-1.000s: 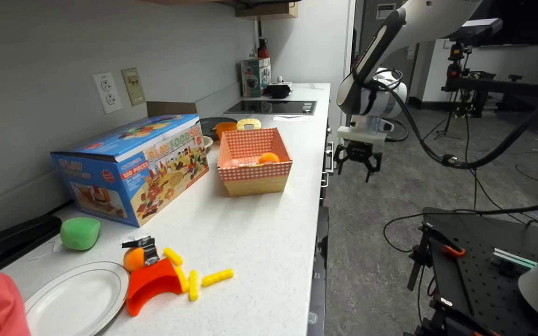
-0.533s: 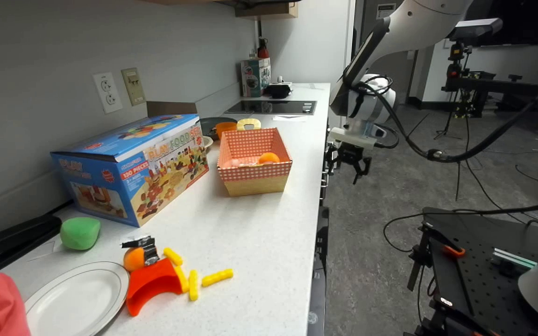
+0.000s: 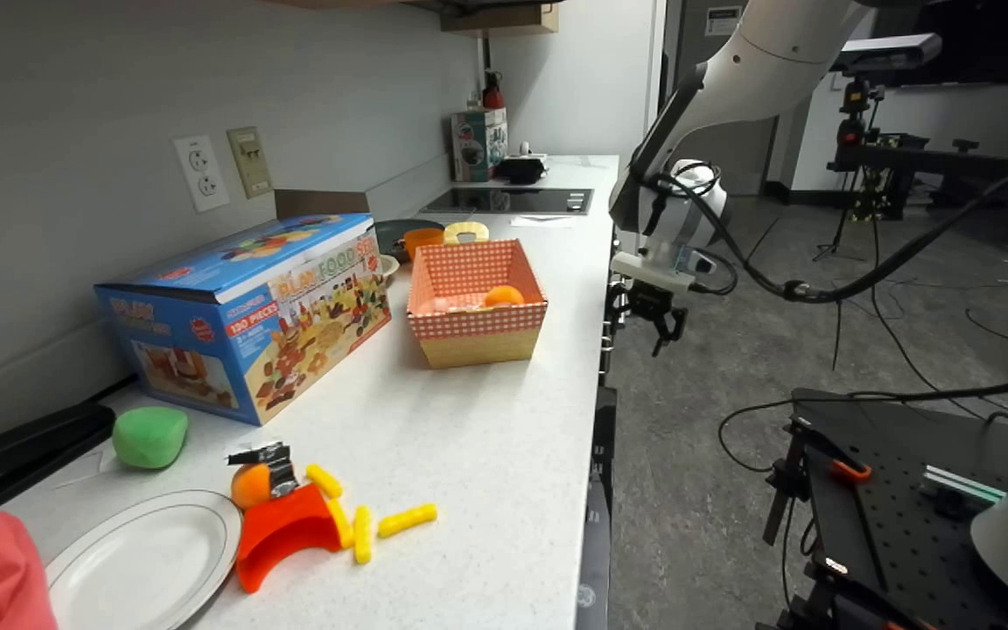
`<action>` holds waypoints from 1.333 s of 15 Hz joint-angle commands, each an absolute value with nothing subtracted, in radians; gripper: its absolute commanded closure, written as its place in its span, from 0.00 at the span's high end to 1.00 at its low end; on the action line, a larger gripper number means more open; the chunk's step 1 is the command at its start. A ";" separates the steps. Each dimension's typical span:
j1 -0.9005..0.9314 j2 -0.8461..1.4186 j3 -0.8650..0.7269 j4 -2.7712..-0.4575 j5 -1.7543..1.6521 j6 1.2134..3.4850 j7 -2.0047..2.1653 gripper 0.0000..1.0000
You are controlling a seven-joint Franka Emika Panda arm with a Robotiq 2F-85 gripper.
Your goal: Pull the drawer open
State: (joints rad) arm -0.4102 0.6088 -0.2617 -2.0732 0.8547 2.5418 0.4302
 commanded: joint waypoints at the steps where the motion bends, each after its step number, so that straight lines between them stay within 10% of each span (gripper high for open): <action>1: -0.436 0.662 -0.250 -2.015 0.922 2.548 0.402 1.00; 20: -0.449 0.663 -0.274 -2.057 1.150 2.529 0.213 0.94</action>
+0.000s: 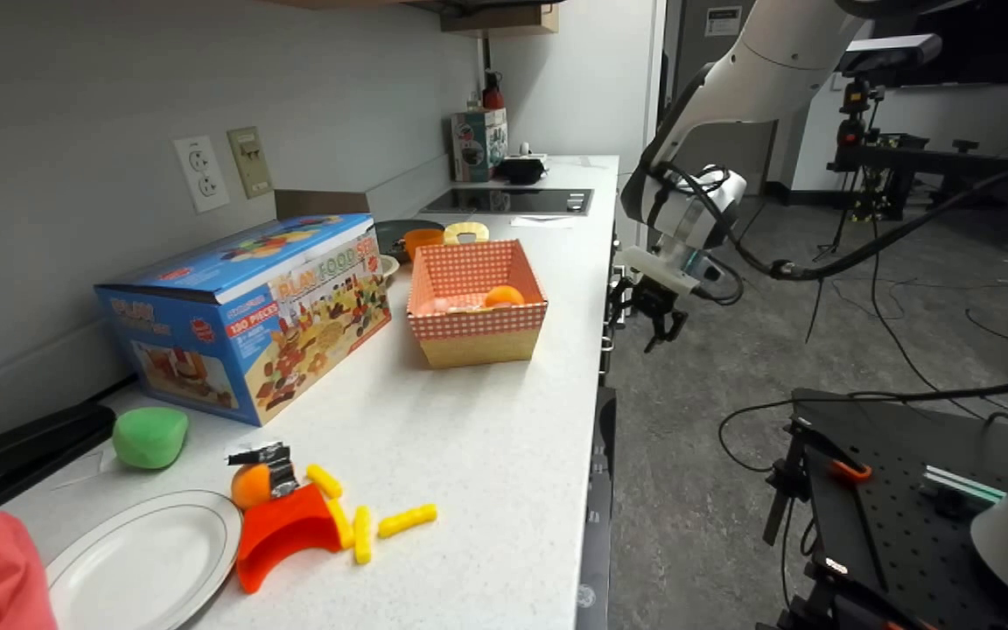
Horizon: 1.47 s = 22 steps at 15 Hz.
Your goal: Pull the drawer open
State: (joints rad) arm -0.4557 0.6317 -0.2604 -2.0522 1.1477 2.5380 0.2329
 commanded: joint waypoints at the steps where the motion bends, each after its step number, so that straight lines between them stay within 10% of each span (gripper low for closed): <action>1: -0.447 0.666 -0.277 -2.058 1.145 2.531 0.215 0.95; 22: -0.471 0.570 -0.416 -2.124 0.999 2.586 0.174 1.00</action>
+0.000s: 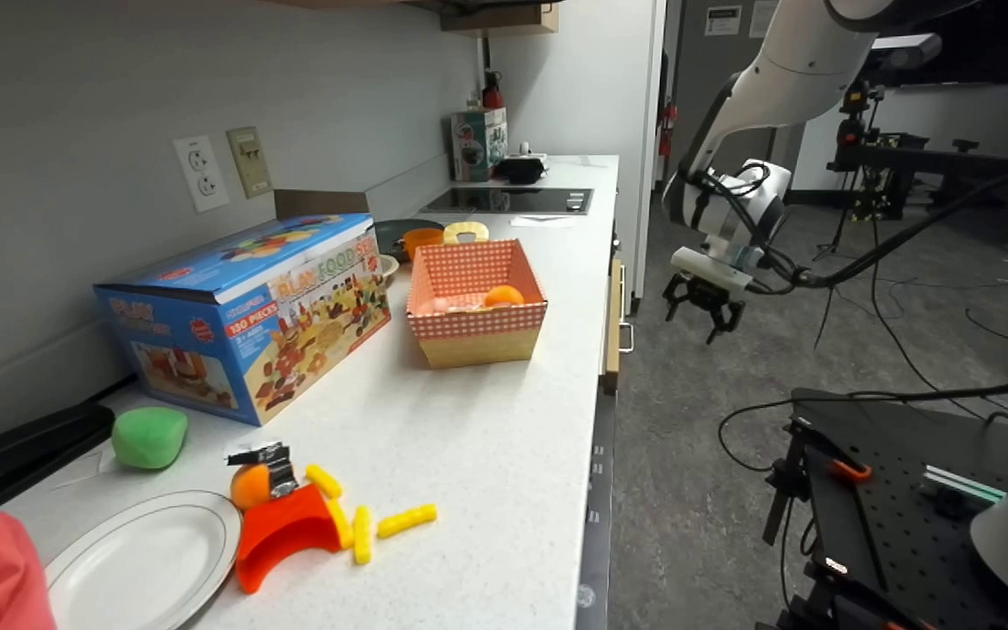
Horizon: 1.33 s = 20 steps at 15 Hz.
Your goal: Pull the drawer open
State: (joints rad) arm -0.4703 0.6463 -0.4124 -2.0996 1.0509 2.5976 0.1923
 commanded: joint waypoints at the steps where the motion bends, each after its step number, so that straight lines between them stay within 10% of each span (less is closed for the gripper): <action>1: -0.472 0.557 -0.410 -2.118 0.984 2.582 0.174 1.00; 20: -0.425 0.462 -0.292 -2.111 0.958 2.576 0.117 1.00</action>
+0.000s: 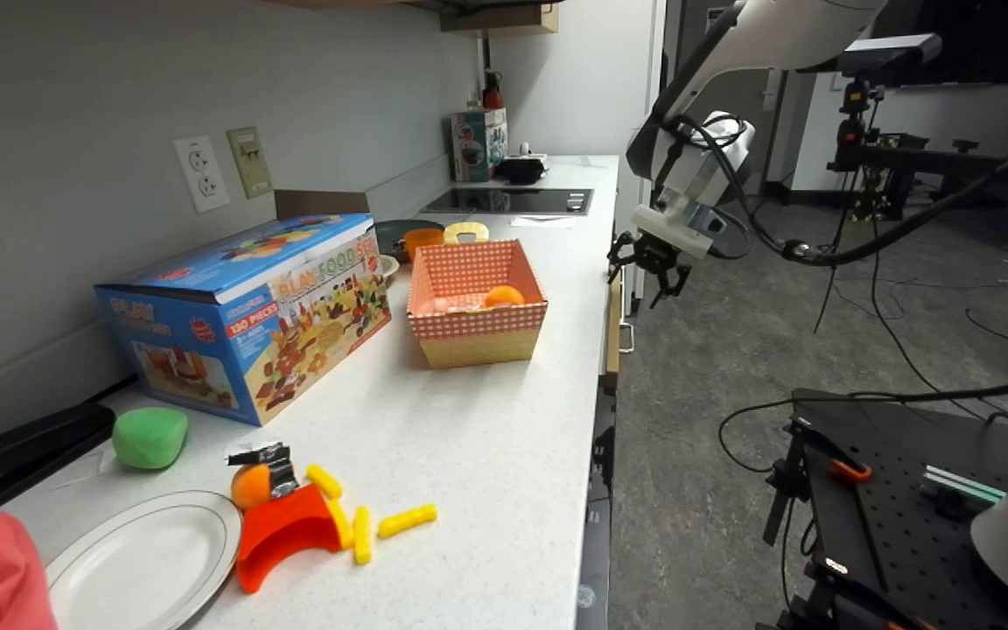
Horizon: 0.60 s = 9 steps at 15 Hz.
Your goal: Pull the drawer open
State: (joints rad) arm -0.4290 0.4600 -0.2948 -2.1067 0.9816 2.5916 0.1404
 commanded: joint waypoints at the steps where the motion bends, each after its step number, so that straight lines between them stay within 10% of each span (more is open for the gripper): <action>1: -0.424 0.465 -0.290 -2.112 0.955 2.578 0.112 1.00; 9: -0.420 0.445 -0.266 -2.166 0.944 2.574 0.039 1.00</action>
State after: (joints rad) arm -0.4252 0.4663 -0.2852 -2.1259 0.9440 2.5787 0.0829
